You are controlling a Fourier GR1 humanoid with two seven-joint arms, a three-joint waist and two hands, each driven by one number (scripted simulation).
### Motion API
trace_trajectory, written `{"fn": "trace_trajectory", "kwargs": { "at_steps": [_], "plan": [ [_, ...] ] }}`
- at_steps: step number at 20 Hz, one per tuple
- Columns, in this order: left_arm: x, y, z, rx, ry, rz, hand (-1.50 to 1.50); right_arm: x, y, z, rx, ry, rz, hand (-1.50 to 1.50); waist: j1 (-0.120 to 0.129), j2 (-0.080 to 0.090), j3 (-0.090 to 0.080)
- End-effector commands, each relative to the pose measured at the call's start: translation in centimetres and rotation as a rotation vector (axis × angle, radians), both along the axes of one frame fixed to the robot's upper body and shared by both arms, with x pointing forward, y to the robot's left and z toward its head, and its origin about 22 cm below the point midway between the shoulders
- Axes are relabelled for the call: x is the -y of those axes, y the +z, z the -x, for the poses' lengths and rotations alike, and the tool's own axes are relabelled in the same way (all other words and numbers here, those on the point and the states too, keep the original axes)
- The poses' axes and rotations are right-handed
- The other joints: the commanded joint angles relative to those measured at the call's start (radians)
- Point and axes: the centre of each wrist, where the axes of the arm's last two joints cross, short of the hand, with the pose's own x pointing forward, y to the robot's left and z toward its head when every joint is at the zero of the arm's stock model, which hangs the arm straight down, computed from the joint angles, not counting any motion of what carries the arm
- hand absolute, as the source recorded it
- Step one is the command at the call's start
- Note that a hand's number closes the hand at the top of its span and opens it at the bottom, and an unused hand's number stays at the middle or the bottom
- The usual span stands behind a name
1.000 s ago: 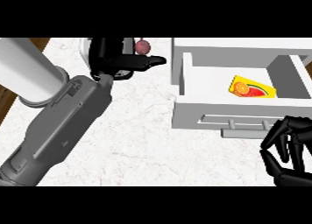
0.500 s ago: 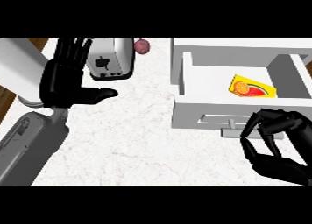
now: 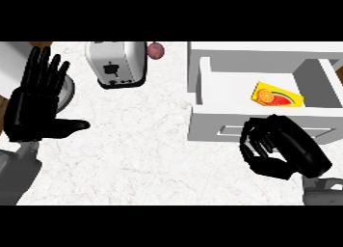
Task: Pick up the cup, place it into the drawer and close the drawer
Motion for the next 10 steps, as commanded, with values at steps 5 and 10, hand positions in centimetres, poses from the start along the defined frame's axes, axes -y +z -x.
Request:
{"fn": "trace_trajectory", "kwargs": {
  "at_steps": [5,10],
  "plan": [
    [-5.1,-3.3,3.2,-0.003,-0.004,0.014,-1.5,-1.9,-6.2,-2.7,-0.037,-0.004,0.132,-1.5,-0.012,0.002,0.0],
    [-4.9,-1.2,3.3,0.003,0.012,0.012,-1.5,-1.6,-7.7,-7.1,-0.059,-0.029,0.223,-1.5,-0.005,0.002,0.001]
  ]
}}
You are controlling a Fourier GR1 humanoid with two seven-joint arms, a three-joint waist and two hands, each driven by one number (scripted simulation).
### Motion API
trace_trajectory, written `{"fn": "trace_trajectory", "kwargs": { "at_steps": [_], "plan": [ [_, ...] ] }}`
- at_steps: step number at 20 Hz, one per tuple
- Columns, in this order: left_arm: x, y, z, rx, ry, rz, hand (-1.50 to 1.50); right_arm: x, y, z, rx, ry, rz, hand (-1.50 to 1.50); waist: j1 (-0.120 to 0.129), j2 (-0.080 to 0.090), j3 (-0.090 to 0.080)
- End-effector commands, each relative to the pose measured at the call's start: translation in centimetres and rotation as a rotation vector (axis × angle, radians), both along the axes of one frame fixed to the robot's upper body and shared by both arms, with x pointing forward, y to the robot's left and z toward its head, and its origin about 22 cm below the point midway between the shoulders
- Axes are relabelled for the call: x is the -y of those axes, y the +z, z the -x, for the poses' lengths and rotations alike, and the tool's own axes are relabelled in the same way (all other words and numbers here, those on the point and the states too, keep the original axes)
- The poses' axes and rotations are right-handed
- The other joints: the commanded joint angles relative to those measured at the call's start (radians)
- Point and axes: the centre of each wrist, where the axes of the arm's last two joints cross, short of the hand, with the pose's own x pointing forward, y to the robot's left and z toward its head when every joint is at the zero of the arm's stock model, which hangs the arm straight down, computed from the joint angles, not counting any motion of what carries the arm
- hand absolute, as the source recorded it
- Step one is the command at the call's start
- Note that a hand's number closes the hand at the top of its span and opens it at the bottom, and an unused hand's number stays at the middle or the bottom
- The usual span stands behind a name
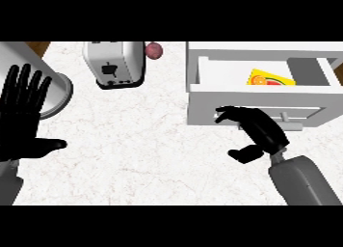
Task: Pick up the cup, place it into the drawer and close the drawer
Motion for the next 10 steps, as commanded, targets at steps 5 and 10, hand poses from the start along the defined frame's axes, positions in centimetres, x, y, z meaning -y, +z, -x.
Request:
{"fn": "trace_trajectory", "kwargs": {
  "at_steps": [5,10],
  "plan": [
    [-2.7,-0.3,-0.8,0.004,0.015,0.011,-1.5,0.5,-3.5,-4.0,-0.054,-0.002,0.052,-1.5,-0.009,0.001,0.0],
    [-2.0,-1.3,1.9,0.026,-0.02,0.003,-1.5,1.0,-4.5,-7.0,-0.082,-0.022,-0.022,-1.5,0.009,0.004,0.001]
  ]
}}
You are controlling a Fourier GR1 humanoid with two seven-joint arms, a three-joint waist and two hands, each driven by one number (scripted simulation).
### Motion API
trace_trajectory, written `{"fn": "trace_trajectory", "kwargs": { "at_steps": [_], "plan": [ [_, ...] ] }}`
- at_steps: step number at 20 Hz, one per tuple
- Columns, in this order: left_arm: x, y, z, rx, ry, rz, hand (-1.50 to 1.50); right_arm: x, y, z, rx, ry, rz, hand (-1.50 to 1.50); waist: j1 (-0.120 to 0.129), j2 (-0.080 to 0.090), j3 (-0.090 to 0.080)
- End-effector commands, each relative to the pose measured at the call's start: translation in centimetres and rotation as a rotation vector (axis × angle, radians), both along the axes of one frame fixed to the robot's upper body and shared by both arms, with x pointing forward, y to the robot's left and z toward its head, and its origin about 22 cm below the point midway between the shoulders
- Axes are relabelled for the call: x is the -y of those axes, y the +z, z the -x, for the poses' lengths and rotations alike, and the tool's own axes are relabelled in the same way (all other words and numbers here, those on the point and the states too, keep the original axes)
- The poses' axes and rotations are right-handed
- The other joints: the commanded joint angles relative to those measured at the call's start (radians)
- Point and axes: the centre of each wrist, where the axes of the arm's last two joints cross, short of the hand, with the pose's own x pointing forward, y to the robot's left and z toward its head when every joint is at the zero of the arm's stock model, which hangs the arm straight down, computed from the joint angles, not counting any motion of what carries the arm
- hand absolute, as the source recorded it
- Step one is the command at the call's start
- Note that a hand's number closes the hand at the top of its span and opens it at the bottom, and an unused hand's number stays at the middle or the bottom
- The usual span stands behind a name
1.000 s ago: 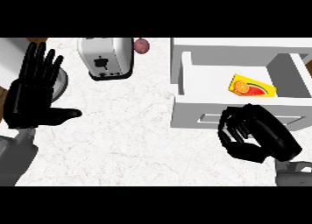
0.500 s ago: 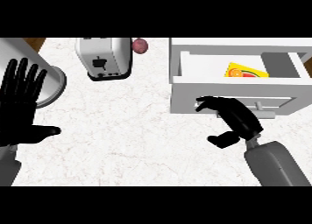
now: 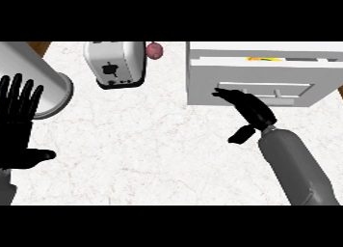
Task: Pick up the cup, place it into the drawer and close the drawer
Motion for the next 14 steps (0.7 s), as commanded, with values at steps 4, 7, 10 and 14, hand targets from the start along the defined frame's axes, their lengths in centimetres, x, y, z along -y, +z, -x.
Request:
{"fn": "trace_trajectory", "kwargs": {
  "at_steps": [4,7,10,14],
  "plan": [
    [-2.5,0.0,1.1,0.005,-0.034,0.01,-1.5,2.3,0.6,-3.6,-0.057,-0.017,-0.076,-1.5,0.015,0.01,0.002],
    [0.4,-0.5,0.3,0.019,-0.043,0.015,-1.5,3.6,1.8,-4.9,-0.068,-0.028,-0.06,-1.5,0.029,0.017,0.003],
    [-0.9,0.1,0.2,-0.002,-0.036,0.015,-1.5,3.0,2.9,-5.9,-0.083,-0.031,-0.016,-1.5,0.037,0.019,0.003],
    [-0.8,0.1,0.3,0.02,-0.069,0.002,-1.5,5.4,3.2,-5.8,-0.055,-0.066,-0.04,-1.5,0.059,0.029,0.005]
  ]
}}
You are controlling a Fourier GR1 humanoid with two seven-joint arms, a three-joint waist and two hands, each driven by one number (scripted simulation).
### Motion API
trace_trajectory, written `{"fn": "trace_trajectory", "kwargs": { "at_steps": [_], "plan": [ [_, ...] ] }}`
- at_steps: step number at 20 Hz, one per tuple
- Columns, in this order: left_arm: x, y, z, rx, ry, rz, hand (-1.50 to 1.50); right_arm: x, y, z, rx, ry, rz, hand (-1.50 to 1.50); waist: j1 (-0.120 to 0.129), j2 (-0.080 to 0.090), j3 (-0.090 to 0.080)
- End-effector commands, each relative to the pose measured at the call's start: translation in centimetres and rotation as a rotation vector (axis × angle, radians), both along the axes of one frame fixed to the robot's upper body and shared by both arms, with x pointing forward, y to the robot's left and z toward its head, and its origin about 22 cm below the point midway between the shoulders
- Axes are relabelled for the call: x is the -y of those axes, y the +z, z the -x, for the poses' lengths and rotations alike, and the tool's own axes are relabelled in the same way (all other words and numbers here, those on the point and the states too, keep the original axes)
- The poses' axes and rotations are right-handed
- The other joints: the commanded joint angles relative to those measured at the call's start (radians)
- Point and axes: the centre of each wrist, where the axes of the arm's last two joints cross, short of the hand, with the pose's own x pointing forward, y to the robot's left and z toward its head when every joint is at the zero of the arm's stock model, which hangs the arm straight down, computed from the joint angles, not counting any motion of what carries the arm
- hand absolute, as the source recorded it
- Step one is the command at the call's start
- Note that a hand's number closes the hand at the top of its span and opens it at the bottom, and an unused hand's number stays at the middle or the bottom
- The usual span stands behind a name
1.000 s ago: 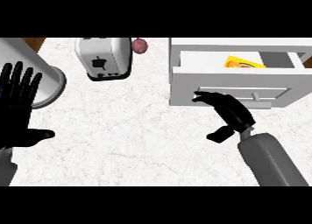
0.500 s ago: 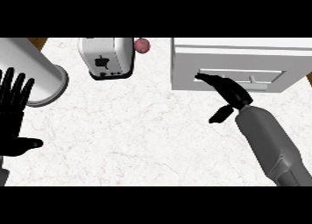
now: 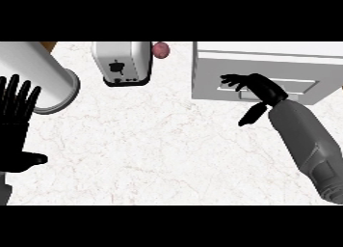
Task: Pick up the cup, place it into the drawer and close the drawer
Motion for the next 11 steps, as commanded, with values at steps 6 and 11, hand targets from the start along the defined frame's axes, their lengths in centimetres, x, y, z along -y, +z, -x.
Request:
{"fn": "trace_trajectory", "kwargs": {
  "at_steps": [6,11],
  "plan": [
    [0.8,-0.2,-1.1,-0.003,-0.022,-0.028,-1.5,2.5,4.0,-2.0,-0.028,-0.115,0.031,-1.5,0.024,0.038,0.006],
    [2.5,-1.7,-0.4,0.007,-0.02,-0.02,-1.5,3.0,3.6,-1.8,-0.031,-0.121,0.009,-1.5,0.031,0.036,0.007]
  ]
}}
